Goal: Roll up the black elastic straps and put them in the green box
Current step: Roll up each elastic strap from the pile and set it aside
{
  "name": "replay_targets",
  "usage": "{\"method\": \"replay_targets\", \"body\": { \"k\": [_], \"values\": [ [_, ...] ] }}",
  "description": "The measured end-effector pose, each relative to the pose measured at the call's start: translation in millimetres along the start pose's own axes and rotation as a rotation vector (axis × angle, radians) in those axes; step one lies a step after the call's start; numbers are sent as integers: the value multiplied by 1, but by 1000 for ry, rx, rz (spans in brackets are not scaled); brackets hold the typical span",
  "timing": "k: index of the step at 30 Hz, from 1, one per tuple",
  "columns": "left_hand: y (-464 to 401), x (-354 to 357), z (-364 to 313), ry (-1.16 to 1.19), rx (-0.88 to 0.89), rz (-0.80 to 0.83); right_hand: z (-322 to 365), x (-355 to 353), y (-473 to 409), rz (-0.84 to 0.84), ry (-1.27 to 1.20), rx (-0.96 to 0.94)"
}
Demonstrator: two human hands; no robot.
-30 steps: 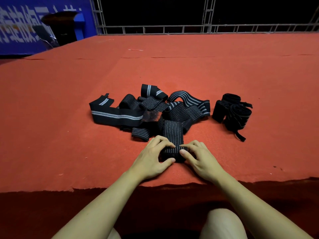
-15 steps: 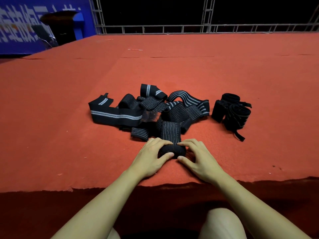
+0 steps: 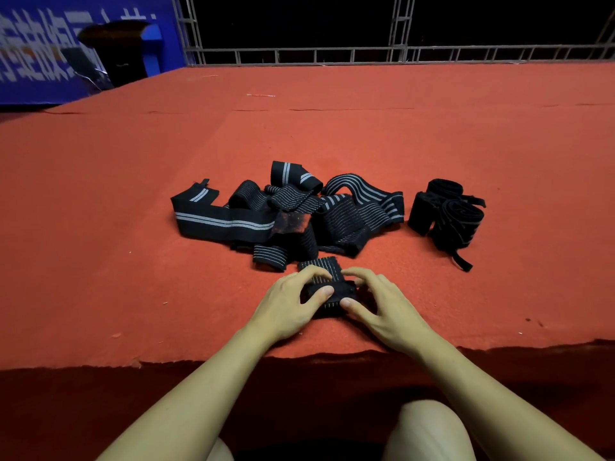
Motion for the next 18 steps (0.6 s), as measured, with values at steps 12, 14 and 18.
{"method": "replay_targets", "body": {
  "k": [12, 14, 18],
  "values": [
    [6, -12, 10, -132, -69, 38, 14, 13, -9, 35, 24, -35],
    [7, -19, 17, -148, -98, 34, 20, 18, -12, 26, 14, -23],
    [15, -31, 27, -155, -108, 24, 32, 30, -17, 71, -25, -7]
  ]
}}
Point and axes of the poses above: each hand's wrist, its own y-axis away from the middle knuckle, its own x-axis out of the palm, z = x × y, the point moved 10 cm from there along -y, towards the middle knuckle, and after that the axes turned 4 degrees about -z, right-handed, at the moved point
